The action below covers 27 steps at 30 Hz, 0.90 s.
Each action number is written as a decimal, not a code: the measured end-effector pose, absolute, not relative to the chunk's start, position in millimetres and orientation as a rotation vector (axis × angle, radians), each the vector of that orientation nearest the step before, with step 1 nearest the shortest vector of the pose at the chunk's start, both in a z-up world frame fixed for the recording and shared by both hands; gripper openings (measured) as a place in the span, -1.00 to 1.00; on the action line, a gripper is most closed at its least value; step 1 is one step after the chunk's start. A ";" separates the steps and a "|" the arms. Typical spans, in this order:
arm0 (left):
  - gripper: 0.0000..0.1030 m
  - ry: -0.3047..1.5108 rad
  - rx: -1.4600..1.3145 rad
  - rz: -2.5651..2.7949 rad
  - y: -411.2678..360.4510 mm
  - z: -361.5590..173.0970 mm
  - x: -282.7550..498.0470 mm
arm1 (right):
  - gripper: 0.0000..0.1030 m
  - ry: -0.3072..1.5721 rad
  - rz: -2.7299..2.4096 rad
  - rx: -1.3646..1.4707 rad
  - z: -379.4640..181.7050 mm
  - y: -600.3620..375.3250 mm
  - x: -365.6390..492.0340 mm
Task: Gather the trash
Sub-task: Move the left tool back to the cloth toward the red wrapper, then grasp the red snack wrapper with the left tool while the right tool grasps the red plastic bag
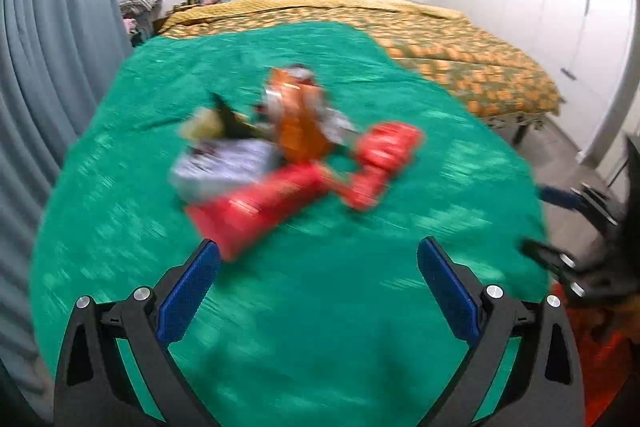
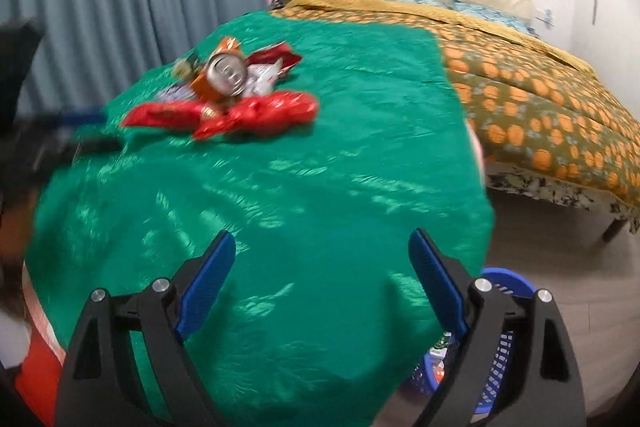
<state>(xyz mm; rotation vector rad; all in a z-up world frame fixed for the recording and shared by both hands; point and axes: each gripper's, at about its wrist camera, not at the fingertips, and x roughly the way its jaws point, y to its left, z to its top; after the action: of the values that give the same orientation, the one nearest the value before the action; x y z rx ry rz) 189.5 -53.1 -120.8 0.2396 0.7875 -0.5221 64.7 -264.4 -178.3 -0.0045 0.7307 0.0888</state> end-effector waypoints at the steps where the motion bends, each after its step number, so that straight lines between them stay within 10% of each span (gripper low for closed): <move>1: 0.89 0.789 0.270 -0.520 -49.2 -120.6 204.7 | 0.67 0.734 0.088 -0.007 -180.7 -264.0 66.0; 7: 0.86 0.800 0.479 -0.558 -51.7 -134.2 243.9 | 0.67 0.733 0.069 0.003 -183.7 -268.7 66.3; 13: -0.21 0.862 0.571 -0.610 -60.3 -152.5 237.9 | 0.67 0.705 0.055 0.011 -176.5 -276.5 60.0; 17: -0.54 0.906 0.489 -0.612 -52.9 -155.7 222.0 | 0.67 0.696 0.047 0.025 -173.2 -282.0 58.3; 22: -0.50 0.993 0.260 -0.604 -42.1 -155.2 179.6 | 0.67 0.681 0.047 0.036 -168.2 -285.6 55.2; 27: 0.17 0.947 0.240 -0.583 -47.5 -160.7 152.1 | 0.67 0.707 0.047 0.049 -174.1 -285.6 59.0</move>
<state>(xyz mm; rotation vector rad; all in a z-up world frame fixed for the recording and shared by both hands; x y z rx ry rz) 152.1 -47.5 -160.7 0.2396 0.9467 -0.5829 59.0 -285.6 -174.1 0.0486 0.7072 0.0472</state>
